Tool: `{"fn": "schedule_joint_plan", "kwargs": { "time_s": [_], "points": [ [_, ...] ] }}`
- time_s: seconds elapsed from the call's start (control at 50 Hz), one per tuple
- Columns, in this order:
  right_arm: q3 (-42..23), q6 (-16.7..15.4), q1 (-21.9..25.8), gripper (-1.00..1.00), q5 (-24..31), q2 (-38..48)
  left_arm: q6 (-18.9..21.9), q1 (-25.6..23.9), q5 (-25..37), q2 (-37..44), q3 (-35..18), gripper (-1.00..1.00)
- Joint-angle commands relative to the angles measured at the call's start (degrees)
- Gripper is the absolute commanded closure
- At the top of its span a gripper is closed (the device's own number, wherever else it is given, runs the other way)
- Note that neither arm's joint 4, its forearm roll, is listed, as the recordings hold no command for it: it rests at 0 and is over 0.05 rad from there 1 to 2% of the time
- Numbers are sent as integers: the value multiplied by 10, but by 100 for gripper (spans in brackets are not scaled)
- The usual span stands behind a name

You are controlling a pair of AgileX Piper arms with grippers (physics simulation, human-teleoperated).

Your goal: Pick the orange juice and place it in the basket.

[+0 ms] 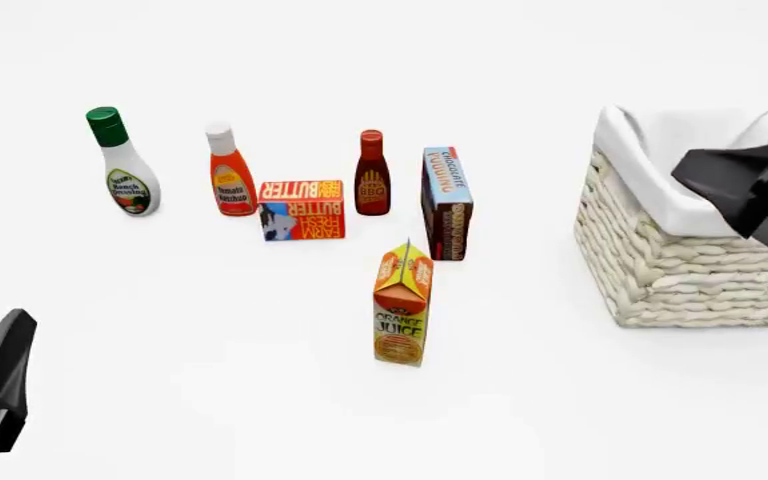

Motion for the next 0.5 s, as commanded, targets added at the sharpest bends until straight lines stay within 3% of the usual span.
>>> {"fn": "schedule_joint_plan", "kwargs": {
  "time_s": [0.02,0.08,0.2,0.34,0.5],
  "points": [
    [-28,70,28,-100,29,38,2,0,-1,0,0,-100],
    [-34,96,44,-100,37,47,2,0,-1,0,0,-100],
    [-78,94,55,-100,73,74,2,0,-1,0,0,-100],
    [-99,126,88,-100,92,117,2,0,-1,0,0,-100],
    [-132,138,105,-100,121,153,2,0,-1,0,0,-100]
  ]
}}
